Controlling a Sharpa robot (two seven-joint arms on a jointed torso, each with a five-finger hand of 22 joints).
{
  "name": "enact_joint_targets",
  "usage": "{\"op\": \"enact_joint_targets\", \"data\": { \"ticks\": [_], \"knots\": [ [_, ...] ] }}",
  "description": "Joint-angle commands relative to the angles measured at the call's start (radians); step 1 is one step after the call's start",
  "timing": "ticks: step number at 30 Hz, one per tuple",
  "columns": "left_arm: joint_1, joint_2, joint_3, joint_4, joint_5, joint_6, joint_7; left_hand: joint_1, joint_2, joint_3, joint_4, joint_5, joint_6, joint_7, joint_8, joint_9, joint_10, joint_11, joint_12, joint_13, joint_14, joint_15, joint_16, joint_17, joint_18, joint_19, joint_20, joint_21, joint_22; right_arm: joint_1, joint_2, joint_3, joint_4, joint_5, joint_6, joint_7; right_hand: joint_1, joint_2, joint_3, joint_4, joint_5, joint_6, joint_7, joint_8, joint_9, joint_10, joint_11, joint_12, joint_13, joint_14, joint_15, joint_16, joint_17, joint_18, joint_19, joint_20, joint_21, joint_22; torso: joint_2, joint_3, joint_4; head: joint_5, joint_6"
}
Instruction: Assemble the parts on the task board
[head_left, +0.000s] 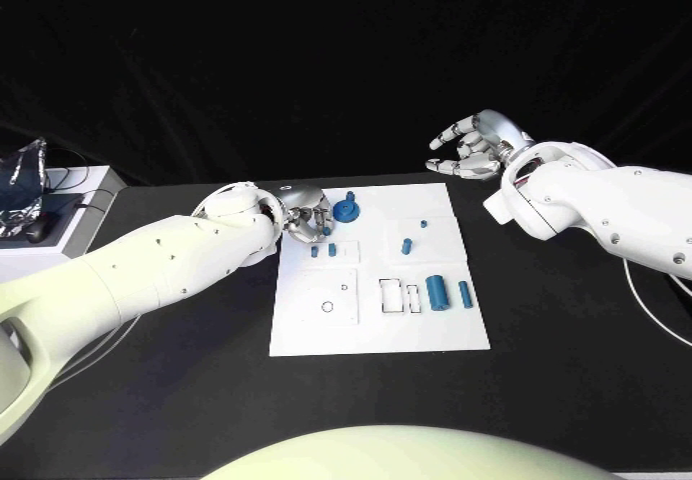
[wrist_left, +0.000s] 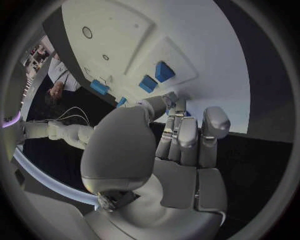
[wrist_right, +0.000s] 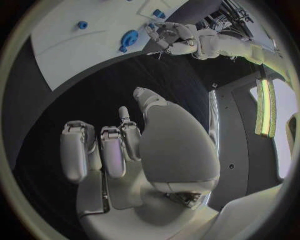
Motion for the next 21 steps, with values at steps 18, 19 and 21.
{"op": "enact_joint_targets", "data": {
  "ticks": [18, 19, 21],
  "knots": [
    [0.0, -0.019, 0.002, 0.008, -0.004, -0.023, 0.0, -0.004, -0.006, -0.005, -0.003, 0.005, -0.058, -0.012, -0.04, -0.017, -0.006, 0.007, -0.013, 0.013, -0.015, 0.001, -0.002, -0.017, -0.002, -0.015, 0.001, -0.017, -0.014, 0.0, -0.004, 0.0, 0.0, -0.014, 0.03, -0.001, 0.007, -0.012, 0.015, -0.001, -0.005, -0.017, -0.003, 0.008, 0.001, -0.104, -0.003, -0.126, -0.034, 0.069, 0.002, -0.016, 0.13, 0.019, 0.025, 0.001, -0.025, 0.105, 0.0, -0.0004, -0.0013, 0.001, 0.003],
    [0.0, -0.023, 0.003, 0.009, -0.004, -0.024, -0.001, -0.004, -0.007, -0.005, -0.003, 0.005, -0.065, -0.015, -0.044, -0.019, -0.011, 0.009, -0.015, 0.014, -0.021, 0.003, -0.005, -0.029, -0.001, -0.021, 0.001, -0.023, -0.022, 0.0, -0.005, 0.0, 0.0, -0.019, 0.033, -0.001, 0.011, -0.015, 0.023, 0.001, -0.01, -0.019, -0.005, 0.012, 0.001, -0.154, -0.006, -0.204, -0.107, 0.062, 0.001, -0.03, 0.104, 0.02, 0.024, -0.002, -0.032, 0.1, 0.0, -0.0004, -0.0011, 0.0, 0.004],
    [0.0, -0.029, 0.006, 0.01, -0.003, -0.026, -0.002, -0.007, -0.012, -0.004, 0.0, 0.005, -0.079, -0.022, -0.055, -0.024, -0.055, 0.027, -0.038, 0.009, -0.072, 0.017, -0.038, -0.119, 0.012, -0.069, 0.009, -0.071, -0.082, 0.0, -0.007, 0.0, 0.0, -0.033, 0.041, 0.001, 0.017, -0.022, 0.039, 0.007, -0.017, -0.021, -0.013, 0.02, 0.002, -0.252, -0.012, -0.376, -0.266, 0.051, -0.01, -0.056, 0.06, 0.023, 0.019, -0.007, -0.048, 0.088, -0.001, -0.0005, -0.0009, 0.0, 0.005]
  ]
}}
